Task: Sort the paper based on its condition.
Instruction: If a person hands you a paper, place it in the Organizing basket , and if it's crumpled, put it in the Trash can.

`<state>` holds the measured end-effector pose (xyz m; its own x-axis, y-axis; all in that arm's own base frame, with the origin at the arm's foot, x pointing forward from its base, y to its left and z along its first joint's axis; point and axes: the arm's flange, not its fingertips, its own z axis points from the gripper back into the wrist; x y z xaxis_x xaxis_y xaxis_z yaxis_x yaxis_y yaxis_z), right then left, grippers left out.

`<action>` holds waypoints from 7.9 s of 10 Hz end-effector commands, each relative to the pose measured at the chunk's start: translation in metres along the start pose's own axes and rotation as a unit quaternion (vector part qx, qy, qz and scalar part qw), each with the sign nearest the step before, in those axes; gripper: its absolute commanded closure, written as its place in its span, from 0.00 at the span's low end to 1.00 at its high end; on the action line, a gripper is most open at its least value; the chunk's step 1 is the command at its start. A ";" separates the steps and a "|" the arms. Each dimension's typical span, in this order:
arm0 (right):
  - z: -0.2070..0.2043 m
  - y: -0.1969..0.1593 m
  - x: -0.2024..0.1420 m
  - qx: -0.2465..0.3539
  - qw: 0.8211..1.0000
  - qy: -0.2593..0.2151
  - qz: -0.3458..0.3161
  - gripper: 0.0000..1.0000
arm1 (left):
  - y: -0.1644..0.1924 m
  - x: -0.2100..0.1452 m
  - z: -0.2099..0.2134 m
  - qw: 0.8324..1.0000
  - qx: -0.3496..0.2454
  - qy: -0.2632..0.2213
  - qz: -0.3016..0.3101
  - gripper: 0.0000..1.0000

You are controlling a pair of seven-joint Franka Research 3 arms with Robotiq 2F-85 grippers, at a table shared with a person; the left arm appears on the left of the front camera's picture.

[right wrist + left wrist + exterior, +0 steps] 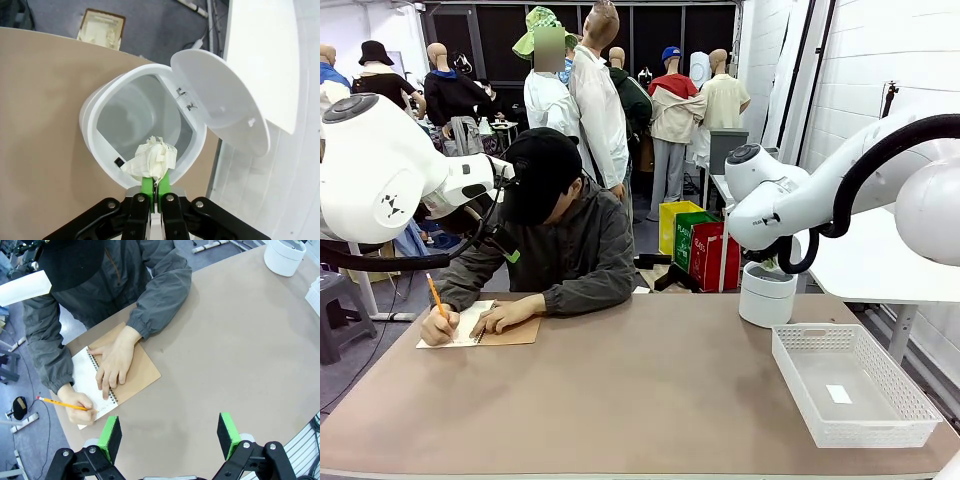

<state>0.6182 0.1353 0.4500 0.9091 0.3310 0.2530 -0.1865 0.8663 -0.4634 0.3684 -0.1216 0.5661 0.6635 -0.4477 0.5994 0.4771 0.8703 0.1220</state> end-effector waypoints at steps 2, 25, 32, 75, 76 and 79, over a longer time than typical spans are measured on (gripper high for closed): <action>-0.009 -0.001 0.010 -0.026 0.999 0.003 0.020 1.00 | 0.001 0.000 0.001 1.000 -0.001 0.003 0.001 0.00; 0.010 -0.002 0.011 -0.018 1.000 0.003 0.003 0.00 | 0.001 0.000 0.001 1.000 -0.001 0.003 0.001 0.00; 0.010 -0.002 0.011 -0.018 1.000 0.003 0.003 0.00 | 0.001 0.000 0.001 1.000 -0.001 0.003 0.001 0.00; 0.200 0.047 -0.177 0.360 0.860 -0.240 0.271 0.00 | 0.001 0.000 0.001 1.000 -0.001 0.003 0.001 0.00; 0.200 0.047 -0.177 0.360 0.860 -0.240 0.271 0.00 | 0.001 0.000 0.001 1.000 -0.001 0.003 0.001 0.00; 0.200 0.047 -0.177 0.360 0.860 -0.240 0.271 0.00 | 0.001 0.000 0.001 1.000 -0.001 0.003 0.001 0.00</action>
<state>0.3743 0.1925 0.5532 0.3915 0.7242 0.5677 -0.8736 0.4864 -0.0181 0.3685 -0.1217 0.5661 0.6635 -0.4479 0.5993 0.4772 0.8703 0.1221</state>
